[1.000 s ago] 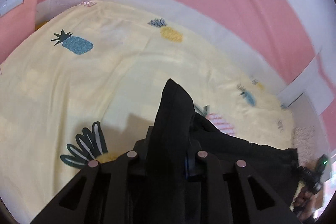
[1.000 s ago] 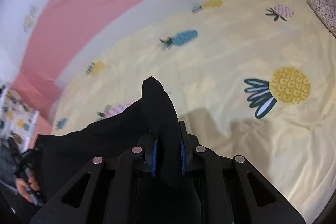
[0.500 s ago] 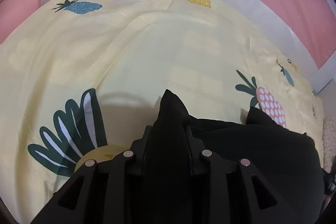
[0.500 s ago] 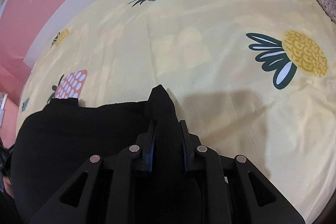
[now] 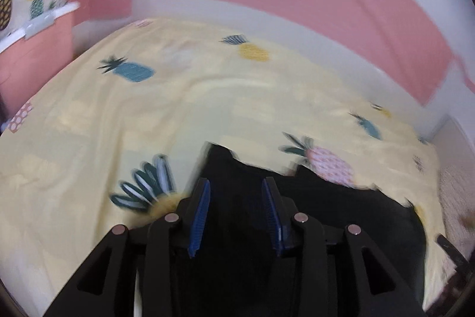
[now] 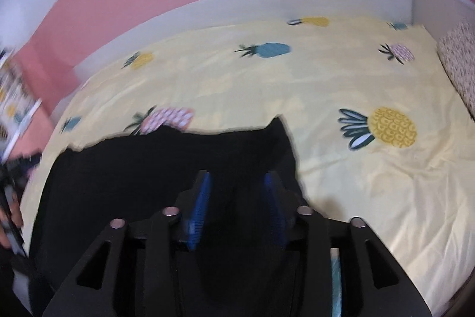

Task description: Fold large clothes

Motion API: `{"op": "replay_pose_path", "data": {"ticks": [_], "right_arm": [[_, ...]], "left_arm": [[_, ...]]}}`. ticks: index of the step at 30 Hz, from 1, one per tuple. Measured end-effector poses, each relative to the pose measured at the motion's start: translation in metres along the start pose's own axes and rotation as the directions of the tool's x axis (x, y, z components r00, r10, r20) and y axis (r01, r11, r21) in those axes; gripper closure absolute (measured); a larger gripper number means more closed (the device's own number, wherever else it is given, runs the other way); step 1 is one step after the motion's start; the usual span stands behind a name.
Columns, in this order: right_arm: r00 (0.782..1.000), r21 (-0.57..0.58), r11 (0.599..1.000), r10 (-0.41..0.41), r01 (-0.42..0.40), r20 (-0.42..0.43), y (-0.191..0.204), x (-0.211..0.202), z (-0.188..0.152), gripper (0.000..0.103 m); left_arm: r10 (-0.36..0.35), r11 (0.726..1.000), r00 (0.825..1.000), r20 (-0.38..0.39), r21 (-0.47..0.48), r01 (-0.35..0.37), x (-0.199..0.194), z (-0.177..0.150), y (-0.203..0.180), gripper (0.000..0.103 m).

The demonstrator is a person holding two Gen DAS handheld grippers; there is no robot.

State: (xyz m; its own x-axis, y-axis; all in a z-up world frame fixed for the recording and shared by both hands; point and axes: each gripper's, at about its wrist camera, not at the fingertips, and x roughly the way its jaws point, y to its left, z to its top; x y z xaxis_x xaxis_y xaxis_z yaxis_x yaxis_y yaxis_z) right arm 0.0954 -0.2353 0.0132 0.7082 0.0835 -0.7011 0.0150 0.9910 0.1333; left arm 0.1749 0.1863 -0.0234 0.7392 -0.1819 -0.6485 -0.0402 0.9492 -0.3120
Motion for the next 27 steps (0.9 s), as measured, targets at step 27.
{"op": "replay_pose_path", "data": {"ticks": [27], "right_arm": [[0.989, 0.085, 0.985, -0.144, 0.148, -0.043, -0.043, 0.016, -0.088, 0.055]], "left_arm": [[0.121, 0.985, 0.992, -0.033, 0.132, -0.116, 0.003, -0.098, 0.034, 0.064]]}}
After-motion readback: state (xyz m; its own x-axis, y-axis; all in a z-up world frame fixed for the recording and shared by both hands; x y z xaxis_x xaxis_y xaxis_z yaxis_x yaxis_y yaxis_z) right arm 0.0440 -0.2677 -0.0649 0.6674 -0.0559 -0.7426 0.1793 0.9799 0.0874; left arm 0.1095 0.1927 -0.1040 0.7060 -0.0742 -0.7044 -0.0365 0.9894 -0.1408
